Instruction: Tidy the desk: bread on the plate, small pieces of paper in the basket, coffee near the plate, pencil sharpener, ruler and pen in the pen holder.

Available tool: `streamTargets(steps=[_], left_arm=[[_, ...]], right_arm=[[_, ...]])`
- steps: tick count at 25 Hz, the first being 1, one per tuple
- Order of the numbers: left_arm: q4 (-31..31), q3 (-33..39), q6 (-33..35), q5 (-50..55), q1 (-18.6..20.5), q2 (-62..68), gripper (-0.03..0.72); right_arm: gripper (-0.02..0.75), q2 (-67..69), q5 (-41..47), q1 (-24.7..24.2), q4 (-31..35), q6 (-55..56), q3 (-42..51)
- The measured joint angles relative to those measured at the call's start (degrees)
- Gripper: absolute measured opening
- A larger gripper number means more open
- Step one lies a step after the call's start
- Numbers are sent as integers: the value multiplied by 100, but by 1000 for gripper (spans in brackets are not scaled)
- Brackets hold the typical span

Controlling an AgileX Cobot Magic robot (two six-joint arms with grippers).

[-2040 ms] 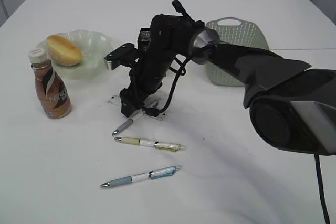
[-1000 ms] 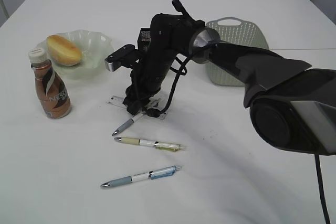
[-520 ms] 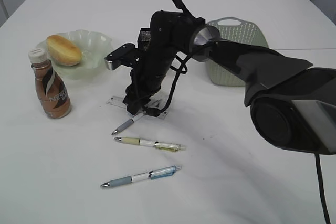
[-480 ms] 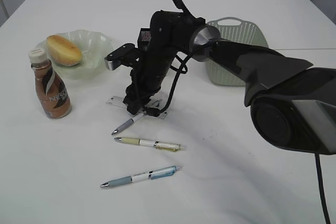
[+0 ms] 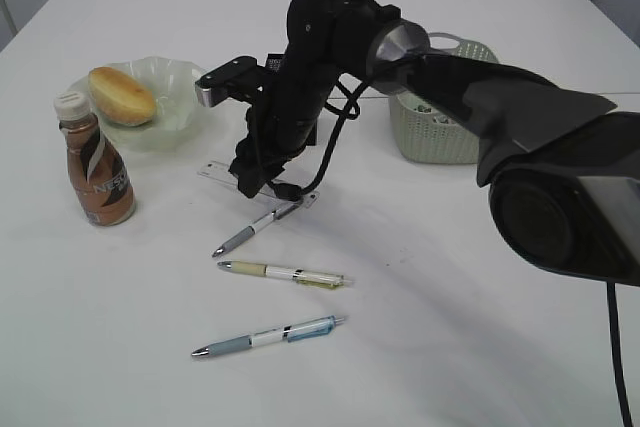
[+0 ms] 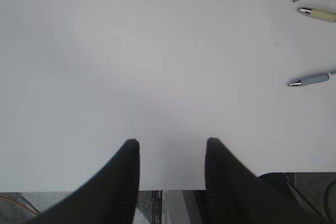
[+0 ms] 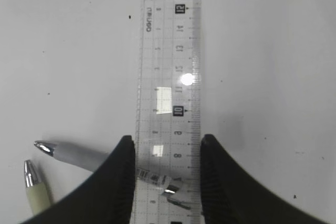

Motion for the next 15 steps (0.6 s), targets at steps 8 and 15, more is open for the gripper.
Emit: streamTargets(steps=[8,15], left_arm=[[0,0,0,0,0,0,307],[-62,0,0,0,0,0,307]], right_arm=[[252,-211,118,0,0,287,0],[251,-441,128,0,-52,757,-13]])
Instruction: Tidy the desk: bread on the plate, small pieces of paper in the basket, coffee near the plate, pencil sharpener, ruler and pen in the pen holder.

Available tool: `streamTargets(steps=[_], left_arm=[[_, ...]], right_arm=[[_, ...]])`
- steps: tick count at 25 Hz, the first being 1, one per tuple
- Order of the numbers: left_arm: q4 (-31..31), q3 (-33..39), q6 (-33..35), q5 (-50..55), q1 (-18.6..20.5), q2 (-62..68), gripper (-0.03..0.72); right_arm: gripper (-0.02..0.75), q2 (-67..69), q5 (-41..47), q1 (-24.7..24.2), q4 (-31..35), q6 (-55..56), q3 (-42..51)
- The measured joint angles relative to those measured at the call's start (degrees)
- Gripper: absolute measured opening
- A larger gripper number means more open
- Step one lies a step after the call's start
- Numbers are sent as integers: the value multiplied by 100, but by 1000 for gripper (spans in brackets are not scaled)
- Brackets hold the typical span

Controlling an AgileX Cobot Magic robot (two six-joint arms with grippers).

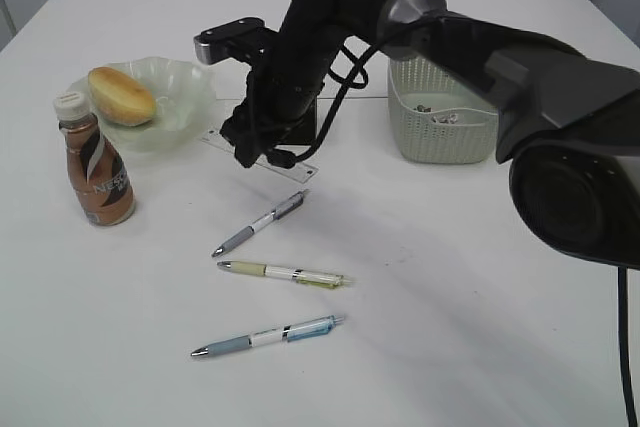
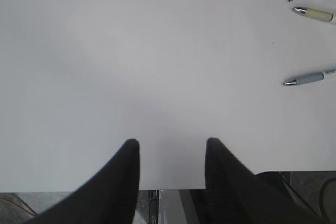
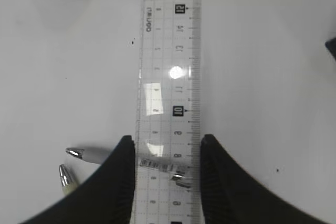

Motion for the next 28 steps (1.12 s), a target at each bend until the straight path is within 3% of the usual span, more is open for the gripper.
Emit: streamTargets(steps=[7,28], left_arm=[[-22,0,0,0,0,0,307],[-22,0,0,0,0,0,307]], right_arm=[[251,-240,45,-10,-743,1019,0],[251,-1318,-57,-10,-697,1331,0]])
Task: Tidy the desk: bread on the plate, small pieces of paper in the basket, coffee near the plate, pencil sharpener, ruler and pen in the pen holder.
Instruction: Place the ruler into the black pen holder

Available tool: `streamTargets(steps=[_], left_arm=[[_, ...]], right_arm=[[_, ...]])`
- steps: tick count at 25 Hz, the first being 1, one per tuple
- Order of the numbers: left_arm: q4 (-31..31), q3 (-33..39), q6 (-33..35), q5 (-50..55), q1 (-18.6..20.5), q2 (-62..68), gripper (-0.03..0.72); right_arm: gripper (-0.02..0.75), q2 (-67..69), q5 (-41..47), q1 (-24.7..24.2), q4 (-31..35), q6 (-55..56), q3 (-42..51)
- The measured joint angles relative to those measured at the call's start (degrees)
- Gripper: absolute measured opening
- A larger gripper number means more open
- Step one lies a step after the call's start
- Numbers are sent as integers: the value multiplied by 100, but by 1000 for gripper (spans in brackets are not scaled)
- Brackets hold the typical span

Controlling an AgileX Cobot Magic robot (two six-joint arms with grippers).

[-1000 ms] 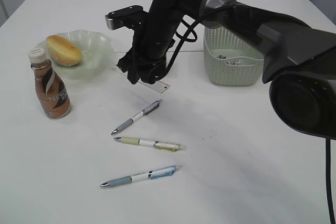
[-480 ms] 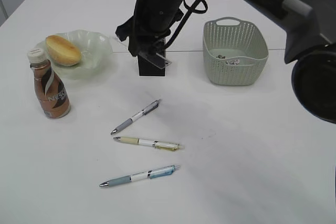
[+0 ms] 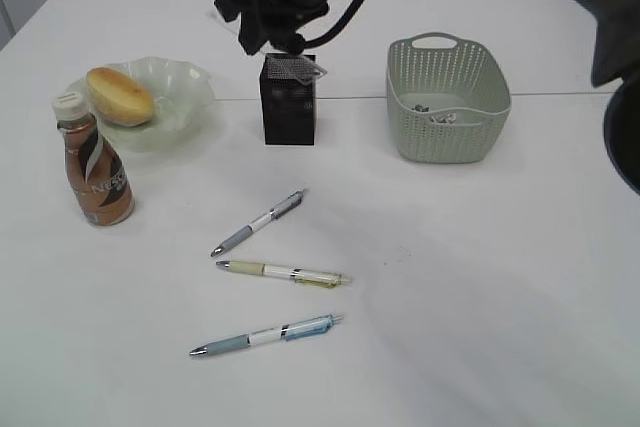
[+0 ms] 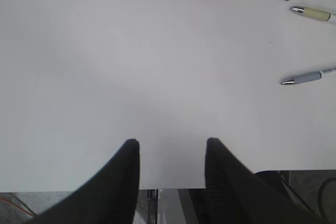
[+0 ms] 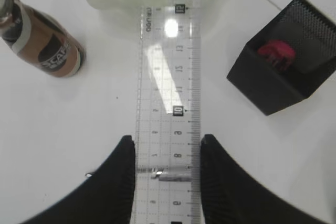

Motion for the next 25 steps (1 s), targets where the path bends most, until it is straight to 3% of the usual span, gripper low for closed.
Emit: streamTargets(steps=[20,25], left_arm=[[10,0,0,-10,0,0,307],[10,0,0,-69,0,0,307]], right_arm=[[251,-399,-3769,-36,-233,-333,0],[251,-439,-4313,-184,-243,-336,0]])
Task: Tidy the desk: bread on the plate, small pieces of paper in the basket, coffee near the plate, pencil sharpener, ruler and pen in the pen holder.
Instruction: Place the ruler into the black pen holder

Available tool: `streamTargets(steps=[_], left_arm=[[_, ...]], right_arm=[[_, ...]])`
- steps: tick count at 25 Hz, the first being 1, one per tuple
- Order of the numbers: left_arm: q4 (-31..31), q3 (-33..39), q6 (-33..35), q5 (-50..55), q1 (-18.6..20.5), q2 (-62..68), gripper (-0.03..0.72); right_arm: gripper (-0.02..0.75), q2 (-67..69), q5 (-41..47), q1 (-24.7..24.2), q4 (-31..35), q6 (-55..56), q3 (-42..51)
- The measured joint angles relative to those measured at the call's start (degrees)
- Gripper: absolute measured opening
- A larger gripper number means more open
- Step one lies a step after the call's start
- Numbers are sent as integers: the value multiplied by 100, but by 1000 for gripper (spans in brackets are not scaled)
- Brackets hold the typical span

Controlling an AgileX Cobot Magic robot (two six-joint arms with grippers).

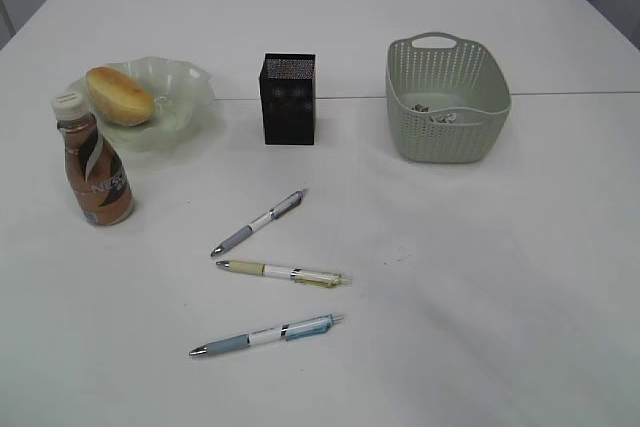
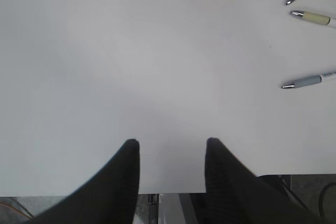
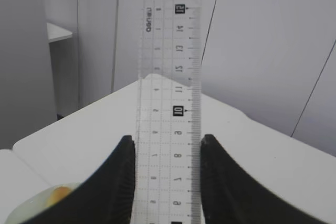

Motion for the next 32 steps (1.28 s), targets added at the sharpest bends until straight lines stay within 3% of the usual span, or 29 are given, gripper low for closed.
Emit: streamTargets(steps=[8,25,32], left_arm=[[33,0,0,-175,0,0,307],[90,0,0,-297,0,0,307],[90,0,0,-403,0,0,307]], right_arm=[[251,101,-1115,-351,-22,-33,117],[251,138,-5070,-442,8,281,2960],[251,296,-5509,-456,333,361,3366]])
